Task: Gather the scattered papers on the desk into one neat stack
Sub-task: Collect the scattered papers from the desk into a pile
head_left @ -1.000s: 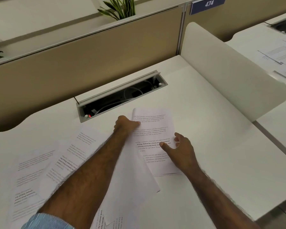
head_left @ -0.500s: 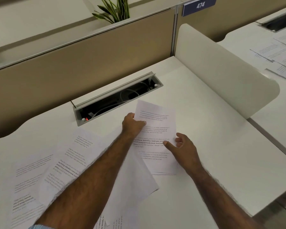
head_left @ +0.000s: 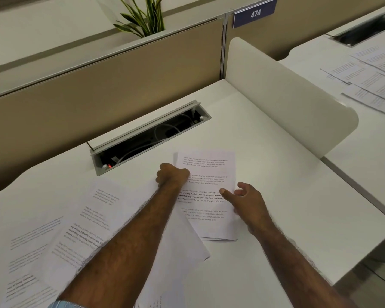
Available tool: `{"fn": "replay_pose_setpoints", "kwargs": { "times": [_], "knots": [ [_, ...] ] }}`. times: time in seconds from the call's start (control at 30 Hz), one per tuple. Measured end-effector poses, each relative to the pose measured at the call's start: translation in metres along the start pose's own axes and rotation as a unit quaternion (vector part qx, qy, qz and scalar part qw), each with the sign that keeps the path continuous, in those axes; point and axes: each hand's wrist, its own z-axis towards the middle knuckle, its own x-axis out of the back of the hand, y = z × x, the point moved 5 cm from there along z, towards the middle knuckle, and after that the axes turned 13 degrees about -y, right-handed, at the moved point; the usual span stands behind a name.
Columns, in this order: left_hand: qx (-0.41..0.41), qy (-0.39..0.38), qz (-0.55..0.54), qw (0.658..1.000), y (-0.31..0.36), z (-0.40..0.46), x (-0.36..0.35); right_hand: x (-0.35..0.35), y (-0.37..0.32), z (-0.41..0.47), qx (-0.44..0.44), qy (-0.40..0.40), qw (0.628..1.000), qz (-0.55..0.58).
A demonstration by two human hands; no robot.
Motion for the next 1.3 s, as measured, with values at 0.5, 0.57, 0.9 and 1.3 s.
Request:
{"fn": "replay_pose_setpoints", "kwargs": {
  "times": [0.5,0.57,0.9,1.3],
  "knots": [
    [-0.295,-0.170,-0.158,0.927,0.051,-0.051,-0.010,0.033,0.012,-0.001,0.030,0.044,0.998,0.033],
    [-0.326,-0.192,-0.169,0.910,0.062,-0.069,-0.005,0.043,0.008,-0.002,0.056,0.019,0.996,0.071],
    [-0.441,-0.190,-0.188,0.857,0.047,-0.143,0.030,0.074,-0.023,-0.034,0.247,-0.031,0.961,0.117],
    [-0.404,-0.103,-0.154,0.896,-0.046,-0.128,-0.007,0.019,0.018,-0.060,0.213,0.015,0.977,-0.004]
  ]
}}
